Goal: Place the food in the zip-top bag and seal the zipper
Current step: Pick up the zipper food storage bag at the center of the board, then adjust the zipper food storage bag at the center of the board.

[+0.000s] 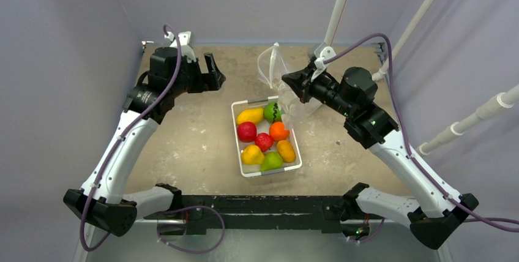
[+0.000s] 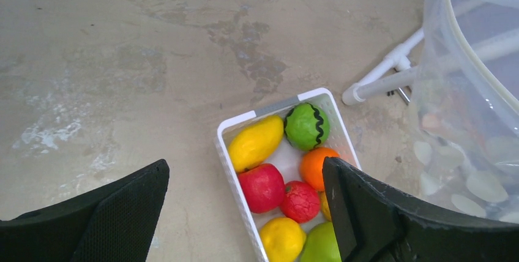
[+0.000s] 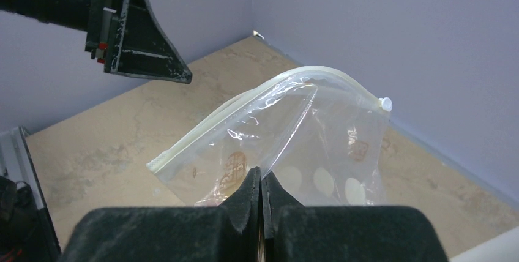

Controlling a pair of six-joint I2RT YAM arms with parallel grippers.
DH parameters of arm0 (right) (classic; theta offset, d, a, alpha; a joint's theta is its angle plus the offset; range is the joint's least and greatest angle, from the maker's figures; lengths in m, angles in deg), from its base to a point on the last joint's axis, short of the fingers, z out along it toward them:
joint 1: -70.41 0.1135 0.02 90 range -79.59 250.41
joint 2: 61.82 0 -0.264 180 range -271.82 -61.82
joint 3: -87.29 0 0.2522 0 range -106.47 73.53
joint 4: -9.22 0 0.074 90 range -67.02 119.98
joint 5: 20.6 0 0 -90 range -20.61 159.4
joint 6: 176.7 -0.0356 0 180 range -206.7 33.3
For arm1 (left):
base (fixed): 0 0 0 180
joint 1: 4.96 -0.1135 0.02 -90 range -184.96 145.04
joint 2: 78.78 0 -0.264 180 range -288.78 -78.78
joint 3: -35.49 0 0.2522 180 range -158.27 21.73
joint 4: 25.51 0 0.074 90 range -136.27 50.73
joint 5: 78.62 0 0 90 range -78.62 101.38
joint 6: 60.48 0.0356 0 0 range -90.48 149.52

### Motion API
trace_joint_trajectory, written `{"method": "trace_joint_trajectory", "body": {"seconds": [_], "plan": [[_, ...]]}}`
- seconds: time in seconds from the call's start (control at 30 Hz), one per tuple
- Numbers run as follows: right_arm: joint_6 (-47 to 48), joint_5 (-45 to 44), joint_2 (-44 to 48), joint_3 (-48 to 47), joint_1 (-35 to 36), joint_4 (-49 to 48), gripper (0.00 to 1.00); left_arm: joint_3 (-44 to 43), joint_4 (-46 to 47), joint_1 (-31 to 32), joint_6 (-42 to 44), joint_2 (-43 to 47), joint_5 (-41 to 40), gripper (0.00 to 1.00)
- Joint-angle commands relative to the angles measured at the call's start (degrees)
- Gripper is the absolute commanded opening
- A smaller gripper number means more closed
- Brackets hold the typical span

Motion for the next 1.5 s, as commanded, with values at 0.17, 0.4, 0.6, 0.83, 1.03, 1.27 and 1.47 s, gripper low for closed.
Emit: {"method": "trace_joint_trajectory", "body": {"seconds": [0.17, 0.4, 0.6, 0.83, 1.03, 1.27, 1.47], "plan": [[13.98, 7.66, 4.88, 4.63, 0.31, -6.85, 0.00, -3.47, 3.60, -7.60, -4.19, -0.75, 18.76, 0.93], [21.48, 11.54, 5.61, 5.25, 0.31, -4.51, 0.00, -3.54, 7.19, -9.60, -8.96, -1.97, 29.56, 0.90], [26.13, 12.45, 6.61, 6.63, 0.69, -3.83, 0.00, -3.40, 10.84, -9.56, -13.49, -2.82, 36.04, 0.89], [28.97, 14.61, 7.31, 8.18, 1.66, -5.12, 0.00, 1.24, 17.39, -9.53, -21.08, -1.16, 41.03, 0.87], [30.40, 14.88, 6.27, 8.12, 3.20, -6.30, 0.00, 4.38, 21.47, -8.27, -25.70, -1.11, 42.40, 0.85], [31.53, 12.40, 4.95, 7.38, 6.08, -6.87, 0.00, 3.89, 22.64, -5.26, -27.14, -1.47, 40.29, 0.83], [31.41, 10.93, 4.31, 6.33, 7.60, -7.00, 0.00, 4.54, 21.05, -2.58, -26.31, -2.22, 37.24, 0.79]]}}
